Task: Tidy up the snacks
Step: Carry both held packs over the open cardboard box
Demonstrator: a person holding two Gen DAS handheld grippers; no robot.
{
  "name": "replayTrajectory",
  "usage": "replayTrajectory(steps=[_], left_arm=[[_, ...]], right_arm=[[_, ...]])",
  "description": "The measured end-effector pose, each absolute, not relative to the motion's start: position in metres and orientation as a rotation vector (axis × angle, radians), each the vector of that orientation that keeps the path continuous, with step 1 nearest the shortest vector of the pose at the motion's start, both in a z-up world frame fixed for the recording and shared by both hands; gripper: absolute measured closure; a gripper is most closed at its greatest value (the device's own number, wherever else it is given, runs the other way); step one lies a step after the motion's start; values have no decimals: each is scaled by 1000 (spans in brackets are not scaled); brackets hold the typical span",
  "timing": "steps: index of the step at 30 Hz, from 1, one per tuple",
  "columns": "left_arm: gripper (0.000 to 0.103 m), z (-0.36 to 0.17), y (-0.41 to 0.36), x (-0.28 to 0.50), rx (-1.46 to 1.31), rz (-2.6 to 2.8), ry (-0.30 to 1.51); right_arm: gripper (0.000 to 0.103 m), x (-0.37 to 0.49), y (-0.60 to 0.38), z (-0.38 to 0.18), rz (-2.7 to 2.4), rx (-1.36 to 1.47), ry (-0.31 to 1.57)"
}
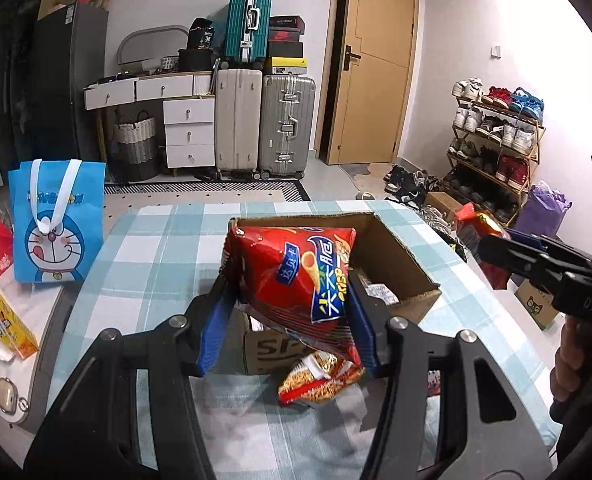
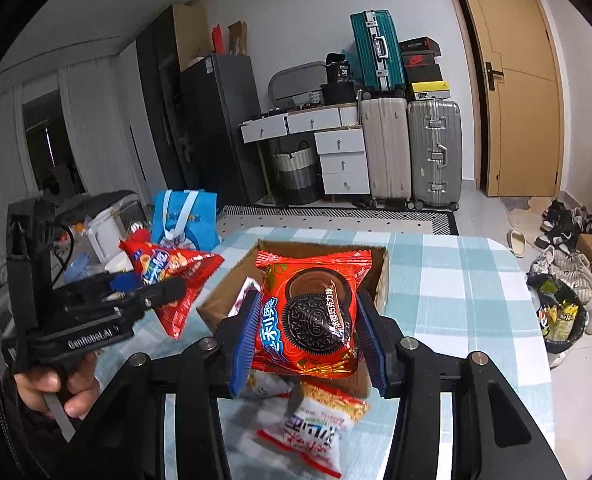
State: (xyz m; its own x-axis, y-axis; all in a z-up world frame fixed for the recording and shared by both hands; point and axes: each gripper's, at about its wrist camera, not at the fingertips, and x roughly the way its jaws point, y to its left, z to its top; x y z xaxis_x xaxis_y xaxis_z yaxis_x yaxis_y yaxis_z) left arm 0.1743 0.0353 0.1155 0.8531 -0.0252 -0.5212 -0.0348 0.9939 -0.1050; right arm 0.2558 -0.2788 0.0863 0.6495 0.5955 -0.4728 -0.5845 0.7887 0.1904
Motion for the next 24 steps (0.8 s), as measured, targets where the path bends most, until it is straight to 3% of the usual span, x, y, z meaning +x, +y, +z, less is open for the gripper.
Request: replayTrajectory(steps=[24], left_arm=[[52,90,48,265,-108,2,604]], right_arm=[[56,308,-253,68,677,28,605]])
